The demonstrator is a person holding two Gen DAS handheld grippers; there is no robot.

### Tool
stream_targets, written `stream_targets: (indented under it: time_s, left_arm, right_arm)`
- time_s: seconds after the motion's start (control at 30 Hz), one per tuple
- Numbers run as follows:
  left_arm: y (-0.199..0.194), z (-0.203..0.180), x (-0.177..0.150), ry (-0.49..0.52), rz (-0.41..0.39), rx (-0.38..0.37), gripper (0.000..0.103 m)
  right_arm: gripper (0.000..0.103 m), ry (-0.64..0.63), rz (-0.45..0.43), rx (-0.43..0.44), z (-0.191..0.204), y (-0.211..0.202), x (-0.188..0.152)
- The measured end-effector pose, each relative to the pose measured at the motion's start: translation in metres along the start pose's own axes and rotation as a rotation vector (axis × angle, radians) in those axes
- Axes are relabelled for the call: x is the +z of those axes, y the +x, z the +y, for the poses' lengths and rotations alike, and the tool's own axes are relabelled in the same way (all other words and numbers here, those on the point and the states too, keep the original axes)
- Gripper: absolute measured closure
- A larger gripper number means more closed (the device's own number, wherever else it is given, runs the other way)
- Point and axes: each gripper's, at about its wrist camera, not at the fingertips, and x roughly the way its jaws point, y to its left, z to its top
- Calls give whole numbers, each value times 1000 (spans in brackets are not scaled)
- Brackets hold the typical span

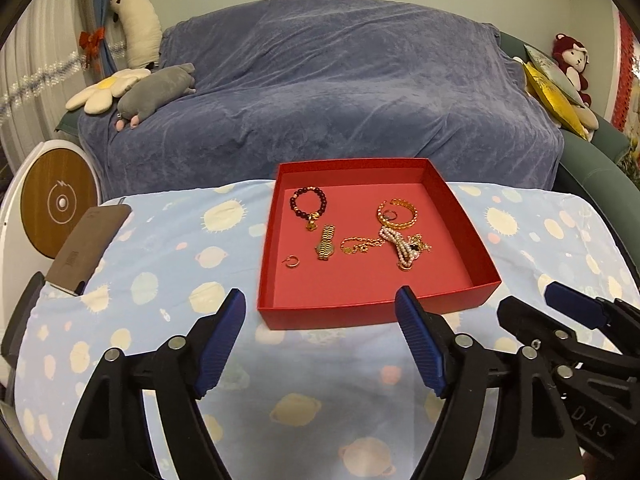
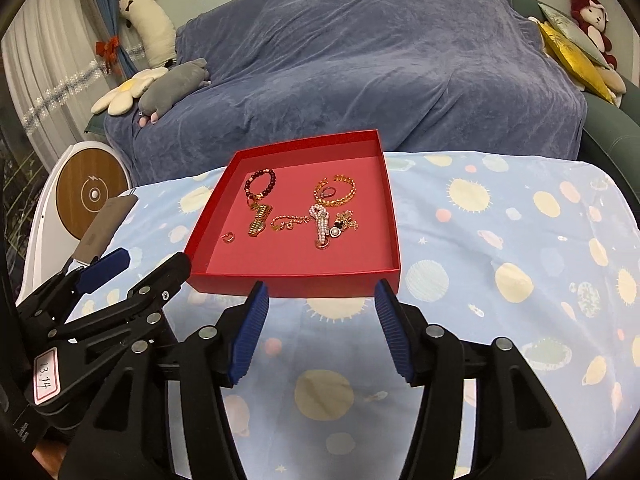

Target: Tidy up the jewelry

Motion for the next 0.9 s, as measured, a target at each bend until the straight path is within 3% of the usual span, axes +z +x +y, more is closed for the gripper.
stream_targets:
  time_s: [0.1,0.17,0.43,0.9]
  left_arm:
    - [-6,10,-7,-34,11,13,16]
    - [-8,14,-10,-54,25,1,16]
    - [-22,19,-21,-9,12,19,16]
    - [-41,23,-34,-28,-9,24,16]
  right_arm:
    - [18,42,-25,-17,-2,-9,-7]
    - [14,46,-42,-33,0,-14,-11]
    - [9,-32,-48,-79,7,-16,-21]
    - [5,-19,-74,-86,12,-36,-36]
